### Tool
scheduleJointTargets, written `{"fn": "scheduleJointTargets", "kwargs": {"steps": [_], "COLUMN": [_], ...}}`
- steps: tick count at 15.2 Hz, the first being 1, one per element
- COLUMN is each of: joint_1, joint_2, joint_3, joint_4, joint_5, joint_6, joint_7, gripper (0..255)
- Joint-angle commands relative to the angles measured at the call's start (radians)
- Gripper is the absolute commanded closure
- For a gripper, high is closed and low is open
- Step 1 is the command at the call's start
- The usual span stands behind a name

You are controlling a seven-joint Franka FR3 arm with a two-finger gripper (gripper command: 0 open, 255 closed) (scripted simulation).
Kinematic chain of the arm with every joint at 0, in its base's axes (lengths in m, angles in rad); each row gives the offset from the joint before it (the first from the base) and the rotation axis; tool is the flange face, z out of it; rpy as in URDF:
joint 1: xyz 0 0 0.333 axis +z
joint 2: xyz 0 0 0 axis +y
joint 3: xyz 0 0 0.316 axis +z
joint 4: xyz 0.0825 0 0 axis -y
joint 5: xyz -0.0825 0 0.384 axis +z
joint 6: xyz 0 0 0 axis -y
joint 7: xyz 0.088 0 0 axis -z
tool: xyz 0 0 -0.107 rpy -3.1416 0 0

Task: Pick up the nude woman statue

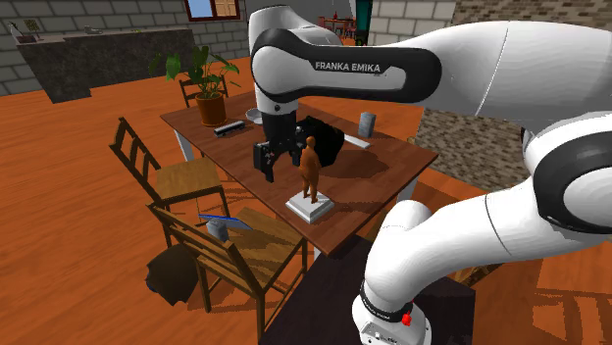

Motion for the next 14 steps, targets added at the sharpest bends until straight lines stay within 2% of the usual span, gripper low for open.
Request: {"fn": "scheduleJointTargets", "kwargs": {"steps": [1, 8, 14], "joint_1": [0.0, -0.049, -0.077], "joint_2": [0.0, 0.103, 0.234], "joint_3": [0.0, -0.145, -0.264], "joint_4": [0.0, 0.057, 0.15], "joint_5": [0.0, -0.098, -0.152], "joint_6": [0.0, 0.043, 0.084], "joint_7": [0.0, -0.179, -0.33], "gripper": [0, 0, 0]}}
